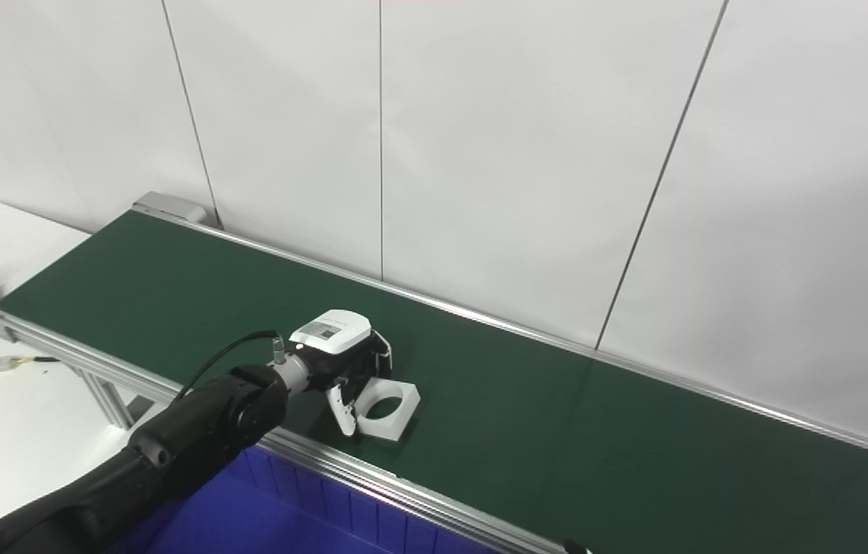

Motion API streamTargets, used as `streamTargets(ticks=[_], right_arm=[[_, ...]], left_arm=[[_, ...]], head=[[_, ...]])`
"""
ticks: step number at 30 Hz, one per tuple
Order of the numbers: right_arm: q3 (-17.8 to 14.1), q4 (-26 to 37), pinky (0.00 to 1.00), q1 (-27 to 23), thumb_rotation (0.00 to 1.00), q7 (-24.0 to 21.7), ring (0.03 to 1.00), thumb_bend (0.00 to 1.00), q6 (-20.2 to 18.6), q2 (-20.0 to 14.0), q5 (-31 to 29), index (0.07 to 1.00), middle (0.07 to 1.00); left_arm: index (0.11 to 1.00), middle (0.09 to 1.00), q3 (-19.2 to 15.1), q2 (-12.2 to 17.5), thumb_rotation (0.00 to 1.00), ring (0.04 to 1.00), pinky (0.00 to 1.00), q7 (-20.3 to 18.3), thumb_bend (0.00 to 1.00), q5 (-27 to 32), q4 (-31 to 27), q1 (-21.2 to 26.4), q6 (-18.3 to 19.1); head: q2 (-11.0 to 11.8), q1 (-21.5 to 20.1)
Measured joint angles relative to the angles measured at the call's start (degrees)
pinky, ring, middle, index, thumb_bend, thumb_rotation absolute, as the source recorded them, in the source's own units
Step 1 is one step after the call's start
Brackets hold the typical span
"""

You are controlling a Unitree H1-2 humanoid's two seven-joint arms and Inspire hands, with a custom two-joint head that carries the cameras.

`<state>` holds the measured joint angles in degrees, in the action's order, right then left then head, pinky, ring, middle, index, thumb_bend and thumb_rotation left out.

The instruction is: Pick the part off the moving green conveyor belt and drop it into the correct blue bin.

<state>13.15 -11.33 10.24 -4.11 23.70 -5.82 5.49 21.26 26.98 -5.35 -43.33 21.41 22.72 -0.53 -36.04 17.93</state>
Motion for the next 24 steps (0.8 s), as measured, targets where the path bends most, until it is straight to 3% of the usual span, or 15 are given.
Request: streamTargets(ticks=[9, 24], right_arm=[[-0.1, -0.1, 0.66, -0.2, 0.59, -0.2, 0.721, 0.69, 0.0, 0.0, -0.2, 0.858, 0.769], [-0.1, -0.1, 0.66, -0.4, 0.60, 0.0, 0.722, 0.69, 0.0, 0.1, 0.1, 0.860, 0.773]], left_arm=[[0.485, 0.491, -2.6, 1.8, 0.00, 0.550, 0.69, -8.0, 0.52, -0.9, -18.5, -2.2, 5.5], [0.477, 0.500, -6.9, 2.5, 0.00, 0.573, 0.69, -13.7, 0.52, -2.5, -29.0, -3.8, 7.5]], head=[[0.2, -0.2], [0.2, -0.4]])
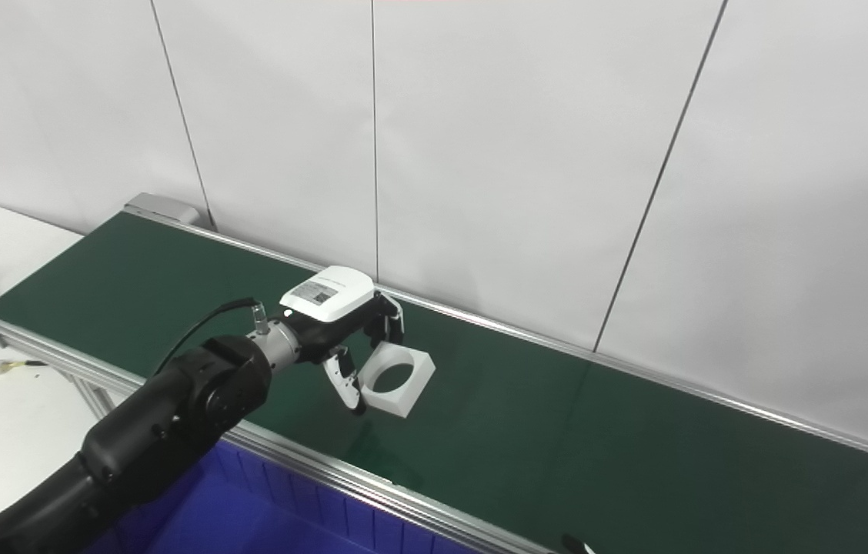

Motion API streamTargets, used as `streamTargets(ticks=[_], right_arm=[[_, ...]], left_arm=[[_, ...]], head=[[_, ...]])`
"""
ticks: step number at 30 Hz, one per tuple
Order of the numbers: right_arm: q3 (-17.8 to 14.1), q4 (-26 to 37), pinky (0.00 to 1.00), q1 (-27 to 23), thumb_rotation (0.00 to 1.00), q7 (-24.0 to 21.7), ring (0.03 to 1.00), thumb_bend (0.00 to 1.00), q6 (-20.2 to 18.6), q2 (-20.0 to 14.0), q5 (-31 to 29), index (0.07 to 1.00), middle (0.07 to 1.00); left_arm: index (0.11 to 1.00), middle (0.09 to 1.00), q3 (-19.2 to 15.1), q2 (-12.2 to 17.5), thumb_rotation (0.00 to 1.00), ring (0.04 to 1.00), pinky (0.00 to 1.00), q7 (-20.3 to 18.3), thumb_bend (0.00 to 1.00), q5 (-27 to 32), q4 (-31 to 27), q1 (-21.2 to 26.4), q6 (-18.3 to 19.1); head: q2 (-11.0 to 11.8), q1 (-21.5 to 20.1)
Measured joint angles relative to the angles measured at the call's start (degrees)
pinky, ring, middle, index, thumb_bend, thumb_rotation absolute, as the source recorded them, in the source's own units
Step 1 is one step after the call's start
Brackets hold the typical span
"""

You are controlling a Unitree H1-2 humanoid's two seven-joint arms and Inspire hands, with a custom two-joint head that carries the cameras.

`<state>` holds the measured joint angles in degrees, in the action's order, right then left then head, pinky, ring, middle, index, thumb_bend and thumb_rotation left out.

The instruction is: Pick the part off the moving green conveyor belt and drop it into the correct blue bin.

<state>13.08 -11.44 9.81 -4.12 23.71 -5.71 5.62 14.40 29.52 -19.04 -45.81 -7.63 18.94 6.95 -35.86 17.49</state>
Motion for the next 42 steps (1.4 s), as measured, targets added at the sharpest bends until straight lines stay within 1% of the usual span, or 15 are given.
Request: streamTargets(ticks=[3, 8, 10, 13, 18, 22, 24, 28, 30, 31, 35, 39, 41, 42], right_arm=[[0.0, 0.0, 0.66, 0.0, 0.60, -0.1, 0.723, 0.69, 0.0, 0.0, -0.1, 0.859, 0.772], [0.0, 0.0, 0.66, 0.0, 0.59, -0.1, 0.721, 0.69, 0.0, 0.0, -0.1, 0.857, 0.770], [0.0, 0.0, 0.66, 0.0, 0.60, -0.1, 0.720, 0.70, 0.0, 0.0, -0.1, 0.858, 0.770], [0.0, 0.0, 0.66, 0.0, 0.61, -0.1, 0.721, 0.70, 0.0, 0.0, -0.1, 0.858, 0.769], [0.0, 0.2, 0.65, 0.0, 0.60, -0.1, 0.719, 0.69, 0.0, 0.0, 0.2, 0.856, 0.769], [-0.1, 0.6, 0.65, 0.2, 0.59, -0.1, 0.721, 0.69, 0.0, 0.0, 0.3, 0.858, 0.769], [-0.2, 0.8, 0.65, 0.2, 0.60, -0.1, 0.720, 0.69, 0.0, 0.0, 0.3, 0.857, 0.768], [-0.3, 1.7, 0.65, 0.4, 0.60, -0.2, 0.719, 0.70, 0.0, 0.0, 0.3, 0.858, 0.769], [-0.3, 1.8, 0.65, 0.4, 0.60, -0.4, 0.719, 0.70, 0.0, 0.0, 0.3, 0.859, 0.769], [-0.4, 1.9, 0.65, 0.5, 0.60, -0.5, 0.718, 0.70, 0.0, 0.0, 0.3, 0.859, 0.768], [-0.5, 2.7, 0.65, 0.6, 0.60, -0.8, 0.719, 0.70, 0.0, 0.0, 0.3, 0.859, 0.768], [-0.7, 3.8, 0.66, 0.7, 0.61, -0.8, 0.722, 0.70, 0.0, 0.0, 0.3, 0.862, 0.771], [-0.8, 4.0, 0.66, 0.8, 0.61, -0.9, 0.725, 0.70, -0.1, -0.1, 0.3, 0.863, 0.773], [-0.8, 4.0, 0.66, 1.0, 0.61, -1.0, 0.725, 0.70, -0.1, -0.1, 0.2, 0.864, 0.773]], left_arm=[[0.473, 0.503, -1.0, 0.6, 0.00, 0.582, 0.70, -1.3, 0.52, -0.1, -3.3, -0.7, 0.3], [0.486, 0.487, -2.2, 1.5, 0.00, 0.547, 0.64, -4.7, 0.52, 0.2, -8.3, -3.2, 1.1], [0.492, 0.481, -3.5, 1.5, 0.00, 0.537, 0.63, -5.8, 0.52, 1.2, -10.8, -4.7, 1.4], [0.495, 0.474, -4.4, 1.5, 0.00, 0.526, 0.61, -7.3, 0.53, 1.3, -14.3, -6.5, 1.8], [0.499, 0.463, -6.9, 1.5, 0.00, 0.520, 0.61, -9.7, 0.52, 2.5, -20.3, -9.8, 2.9], [0.493, 0.476, -8.3, 1.5, 0.00, 0.537, 0.61, -11.3, 0.52, 2.6, -24.1, -12.9, 3.4], [0.499, 0.464, -9.1, 1.5, 0.00, 0.512, 0.58, -11.7, 0.52, 3.1, -26.0, -14.7, 3.4], [0.502, 0.453, -10.6, 1.4, 0.00, 0.498, 0.55, -11.5, 0.52, 3.8, -29.4, -18.4, 3.3], [0.504, 0.452, -11.2, 0.9, 0.00, 0.508, 0.56, -11.4, 0.52, 3.7, -30.8, -20.6, 3.3], [0.504, 0.452, -11.3, 0.5, 0.00, 0.510, 0.57, -11.5, 0.52, 3.7, -31.5, -21.7, 3.3], [0.508, 0.445, -11.3, -0.3, 0.00, 0.515, 0.57, -12.0, 0.52, 3.5, -33.6, -24.2, 3.2], [0.509, 0.451, -11.6, -0.8, 0.00, 0.531, 0.59, -12.1, 0.52, 3.5, -34.0, -26.5, 3.2], [0.508, 0.454, -11.8, -1.5, 0.00, 0.533, 0.60, -12.0, 0.52, 3.5, -34.0, -27.8, 2.8], [0.508, 0.454, -11.9, -2.0, 0.00, 0.534, 0.60, -11.7, 0.52, 3.5, -34.0, -28.5, 2.6]], head=[[0.0, 0.0], [-0.4, -0.1], [-0.4, -0.2], [-0.9, -0.4], [-1.4, -0.5], [-1.8, -0.6], [-2.5, -0.7], [-3.2, -0.7], [-3.2, -0.7], [-3.5, -0.7], [-4.3, -0.7], [-4.7, -0.7], [-5.4, -0.7], [-5.4, -0.7]])
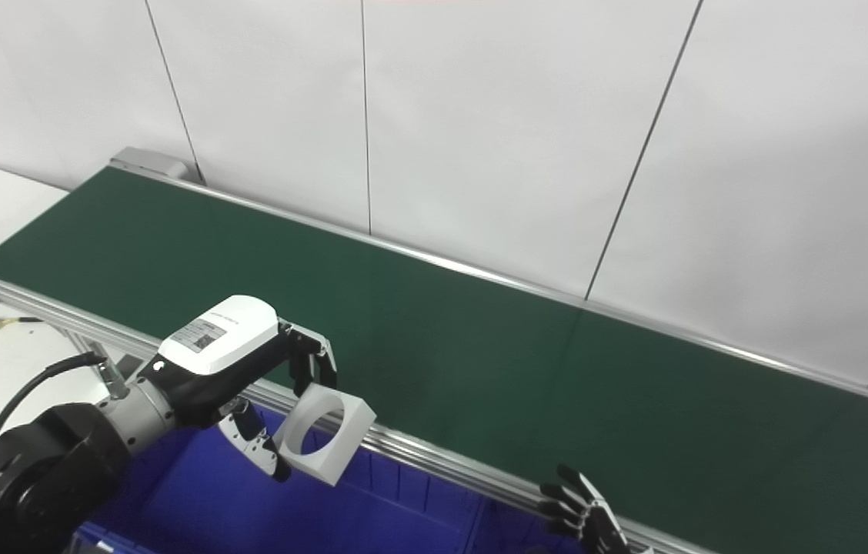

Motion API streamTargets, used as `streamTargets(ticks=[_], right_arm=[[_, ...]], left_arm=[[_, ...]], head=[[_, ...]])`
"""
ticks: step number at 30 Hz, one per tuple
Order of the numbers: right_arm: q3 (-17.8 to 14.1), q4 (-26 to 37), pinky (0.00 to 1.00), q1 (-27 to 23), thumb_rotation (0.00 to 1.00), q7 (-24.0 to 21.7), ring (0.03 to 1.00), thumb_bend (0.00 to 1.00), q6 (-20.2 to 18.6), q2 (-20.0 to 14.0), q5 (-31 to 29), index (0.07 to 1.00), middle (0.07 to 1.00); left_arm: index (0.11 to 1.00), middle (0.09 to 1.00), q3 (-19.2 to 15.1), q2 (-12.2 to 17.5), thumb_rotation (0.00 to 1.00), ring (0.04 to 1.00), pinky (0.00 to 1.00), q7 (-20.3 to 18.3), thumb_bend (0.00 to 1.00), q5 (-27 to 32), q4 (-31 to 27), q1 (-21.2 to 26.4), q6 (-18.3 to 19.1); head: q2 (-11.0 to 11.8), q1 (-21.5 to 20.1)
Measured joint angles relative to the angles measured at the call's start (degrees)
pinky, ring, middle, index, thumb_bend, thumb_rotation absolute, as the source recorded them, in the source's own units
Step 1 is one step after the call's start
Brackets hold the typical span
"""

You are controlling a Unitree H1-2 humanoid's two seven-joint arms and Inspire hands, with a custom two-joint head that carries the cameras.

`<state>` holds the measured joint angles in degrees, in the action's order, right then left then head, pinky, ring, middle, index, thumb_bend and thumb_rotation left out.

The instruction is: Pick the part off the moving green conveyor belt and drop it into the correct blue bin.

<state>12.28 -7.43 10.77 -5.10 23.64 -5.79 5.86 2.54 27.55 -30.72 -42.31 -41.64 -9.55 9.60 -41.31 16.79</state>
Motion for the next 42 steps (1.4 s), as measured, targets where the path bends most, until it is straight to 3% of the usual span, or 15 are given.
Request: streamTargets(ticks=[7, 20, 34, 42], right_arm=[[-0.5, 0.9, 0.65, 0.2, 0.60, -0.5, 0.719, 0.70, -0.1, -0.1, 0.0, 0.860, 0.767], [-1.5, 4.0, 0.64, 0.5, 0.58, -1.7, 0.713, 0.67, -2.2, -0.3, -0.5, 0.855, 0.762], [-3.1, 5.5, 0.65, 0.5, 0.58, -3.4, 0.718, 0.66, -3.1, -2.1, -1.9, 0.856, 0.766], [-4.0, 5.5, 0.64, 0.2, 0.60, -3.7, 0.713, 0.67, -3.1, -3.0, -2.6, 0.852, 0.760]], left_arm=[[0.505, 0.452, 0.0, -2.4, 0.00, 0.514, 0.56, 2.9, 0.52, -1.2, 1.7, -2.8, -2.5], [0.504, 0.450, 1.6, -6.6, 0.00, 0.476, 0.54, 9.2, 0.52, -3.5, 10.8, -7.6, -5.0], [0.499, 0.467, 6.6, -7.8, 0.00, 0.514, 0.59, 10.9, 0.52, -5.1, 19.1, -5.2, -7.0], [0.497, 0.472, 8.9, -8.3, 0.00, 0.511, 0.57, 13.9, 0.52, -6.3, 25.4, -5.2, -7.9]], head=[[-1.1, 0.4], [-4.0, 2.2], [-6.1, 4.0], [-6.9, 4.4]])
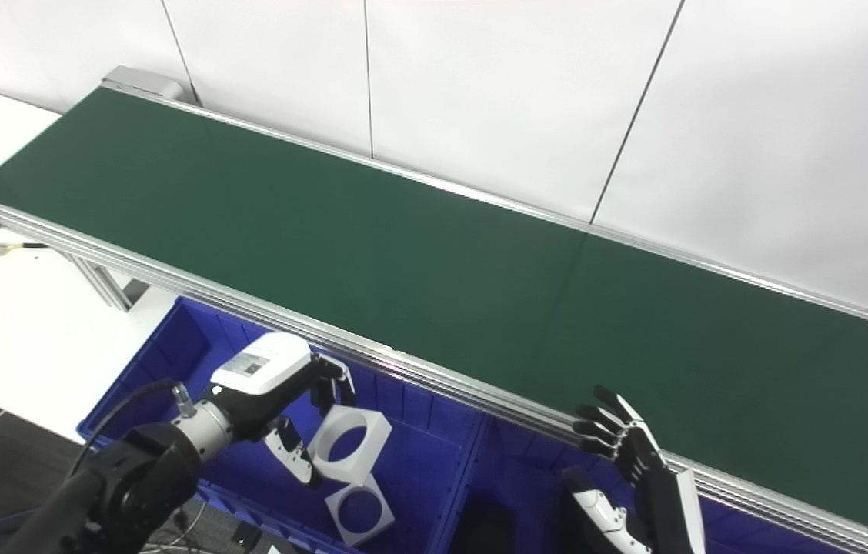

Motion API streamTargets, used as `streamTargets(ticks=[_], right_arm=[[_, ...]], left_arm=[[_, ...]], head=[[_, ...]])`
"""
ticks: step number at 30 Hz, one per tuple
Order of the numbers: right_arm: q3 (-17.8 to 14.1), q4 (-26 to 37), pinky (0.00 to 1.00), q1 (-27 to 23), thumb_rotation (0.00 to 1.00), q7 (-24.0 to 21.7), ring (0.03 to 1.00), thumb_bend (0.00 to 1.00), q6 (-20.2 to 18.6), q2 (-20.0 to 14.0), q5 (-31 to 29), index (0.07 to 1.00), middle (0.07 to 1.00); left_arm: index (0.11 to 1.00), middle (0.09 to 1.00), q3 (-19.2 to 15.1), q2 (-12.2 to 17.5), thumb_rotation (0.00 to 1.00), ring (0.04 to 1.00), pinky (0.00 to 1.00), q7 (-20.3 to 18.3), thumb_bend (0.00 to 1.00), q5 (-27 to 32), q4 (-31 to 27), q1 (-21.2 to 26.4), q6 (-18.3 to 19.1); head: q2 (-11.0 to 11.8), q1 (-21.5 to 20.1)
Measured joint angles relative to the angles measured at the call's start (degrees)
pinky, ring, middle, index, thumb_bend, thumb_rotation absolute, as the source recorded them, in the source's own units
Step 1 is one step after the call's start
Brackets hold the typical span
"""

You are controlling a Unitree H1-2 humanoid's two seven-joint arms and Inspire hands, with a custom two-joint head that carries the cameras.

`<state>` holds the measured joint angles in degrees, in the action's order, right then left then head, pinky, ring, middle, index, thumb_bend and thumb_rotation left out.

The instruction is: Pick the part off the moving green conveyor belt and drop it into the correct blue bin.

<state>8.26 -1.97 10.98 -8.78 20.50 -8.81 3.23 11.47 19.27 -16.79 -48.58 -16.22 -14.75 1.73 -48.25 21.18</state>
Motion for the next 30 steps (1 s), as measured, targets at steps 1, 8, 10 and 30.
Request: streamTargets(ticks=[1, 8, 10, 30], right_arm=[[0.0, 0.0, 0.64, 0.0, 0.59, 0.0, 0.712, 0.67, 0.0, -0.1, 0.0, 0.853, 0.760], [0.0, 0.4, 0.64, 0.0, 0.59, -0.7, 0.712, 0.68, -0.7, -0.2, 0.0, 0.855, 0.761], [0.0, 0.8, 0.64, 0.0, 0.59, -0.9, 0.713, 0.67, -1.0, -0.1, -0.1, 0.857, 0.761], [0.0, 0.8, 0.65, 0.0, 0.58, -1.0, 0.721, 0.68, -2.4, 0.4, -0.1, 0.859, 0.768]], left_arm=[[0.497, 0.472, 0.3, 0.0, 0.00, 0.509, 0.57, 0.1, 0.52, 0.0, 0.3, 0.0, -0.1], [0.492, 0.482, 2.7, -0.3, 0.00, 0.525, 0.59, 0.5, 0.52, -1.1, 3.0, 1.5, 0.0], [0.492, 0.484, 3.0, -0.5, 0.00, 0.527, 0.59, 0.5, 0.52, -1.1, 3.5, 1.9, 0.0], [0.473, 0.526, 4.1, -1.2, 0.00, 0.640, 0.65, 1.4, 0.52, -1.0, 8.0, 3.2, 1.2]], head=[[0.0, 0.0], [-0.4, -0.3], [-0.4, -0.3], [-0.4, -0.8]])
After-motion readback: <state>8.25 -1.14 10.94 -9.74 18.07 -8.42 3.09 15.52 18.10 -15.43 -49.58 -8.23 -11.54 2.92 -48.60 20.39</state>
